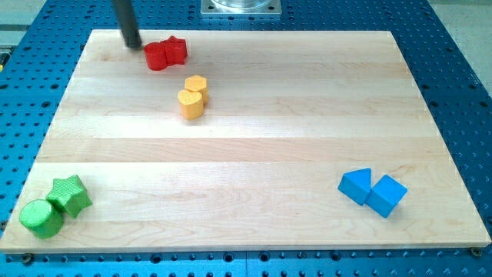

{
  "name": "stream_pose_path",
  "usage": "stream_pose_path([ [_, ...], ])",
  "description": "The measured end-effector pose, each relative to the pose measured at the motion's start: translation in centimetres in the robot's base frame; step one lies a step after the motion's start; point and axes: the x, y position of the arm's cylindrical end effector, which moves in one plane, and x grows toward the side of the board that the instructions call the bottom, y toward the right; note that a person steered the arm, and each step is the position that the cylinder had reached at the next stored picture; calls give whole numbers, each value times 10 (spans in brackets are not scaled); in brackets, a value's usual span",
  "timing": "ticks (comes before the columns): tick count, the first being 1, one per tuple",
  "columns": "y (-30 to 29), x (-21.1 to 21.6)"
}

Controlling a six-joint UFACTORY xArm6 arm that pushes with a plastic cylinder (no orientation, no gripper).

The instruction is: Place the red blocks diagonal to each other

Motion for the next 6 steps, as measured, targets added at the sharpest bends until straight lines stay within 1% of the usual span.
stream_pose_path([
  [1, 46, 10],
  [2, 50, 47],
  [3, 77, 33],
  [4, 122, 15],
  [5, 94, 46],
  [6, 43, 61],
])
